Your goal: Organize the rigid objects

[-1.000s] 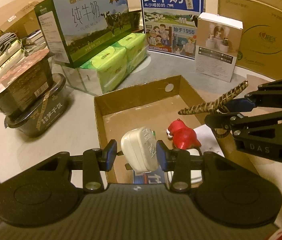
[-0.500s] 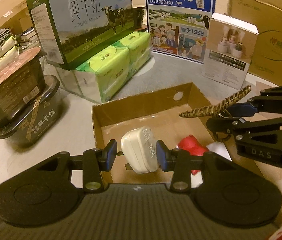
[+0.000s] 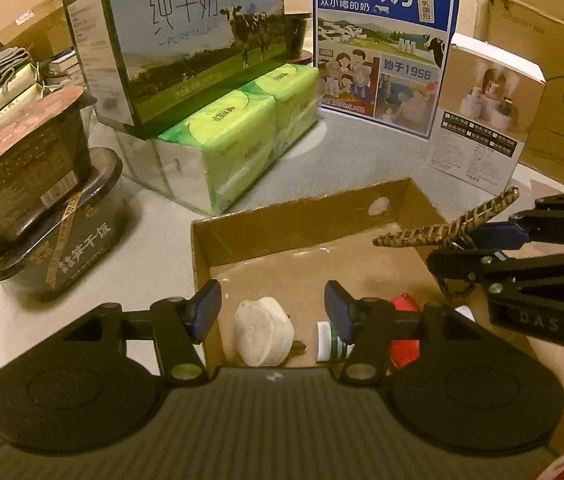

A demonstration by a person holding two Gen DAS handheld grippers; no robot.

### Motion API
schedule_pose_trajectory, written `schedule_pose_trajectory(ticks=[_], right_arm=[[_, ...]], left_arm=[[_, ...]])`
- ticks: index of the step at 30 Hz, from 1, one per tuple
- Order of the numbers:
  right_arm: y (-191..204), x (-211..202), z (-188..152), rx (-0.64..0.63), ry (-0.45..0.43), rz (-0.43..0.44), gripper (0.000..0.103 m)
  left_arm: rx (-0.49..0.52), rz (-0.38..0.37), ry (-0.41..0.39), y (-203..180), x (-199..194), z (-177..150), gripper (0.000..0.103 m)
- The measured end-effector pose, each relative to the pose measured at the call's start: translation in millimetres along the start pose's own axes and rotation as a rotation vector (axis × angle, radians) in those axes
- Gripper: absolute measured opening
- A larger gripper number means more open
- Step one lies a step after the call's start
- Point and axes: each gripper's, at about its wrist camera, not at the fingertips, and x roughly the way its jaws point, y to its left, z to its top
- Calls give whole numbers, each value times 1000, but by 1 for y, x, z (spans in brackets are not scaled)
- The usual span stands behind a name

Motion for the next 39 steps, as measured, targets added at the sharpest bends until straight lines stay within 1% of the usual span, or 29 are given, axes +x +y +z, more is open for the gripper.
schedule_pose_trajectory(ticks=[7, 18, 21, 23, 24, 25, 27, 31, 35, 39], right_arm=[[0, 1, -3, 7, 11, 1, 28], [2, 1, 1, 9, 9, -4, 28], [2, 5, 1, 8, 25, 13, 28], [3, 7, 0, -9, 28, 3, 30], [3, 6, -1, -13, 25, -2, 34], [2, 5, -2, -9, 18, 4, 42], [1, 3, -3, -5, 12, 6, 52], [1, -1, -4, -5, 9, 5, 53], [2, -5, -4, -8, 12, 4, 53], [2, -11, -6, -9, 15, 2, 53]], left_arm=[[10, 4, 1, 1, -11, -6, 53], [19, 9, 3, 1, -16, -9, 53], [16, 13, 3, 2, -16, -10, 53], [14, 21, 2, 2, -15, -11, 59], [13, 25, 1, 2, -16, -12, 66], [11, 26, -2, 2, -16, -13, 71], [14, 27, -2, 1, -17, -15, 73], [21, 34, -3, 0, -20, -17, 76], [20, 38, -4, 1, -24, -18, 76], [19, 45, -9, 1, -32, -21, 79]])
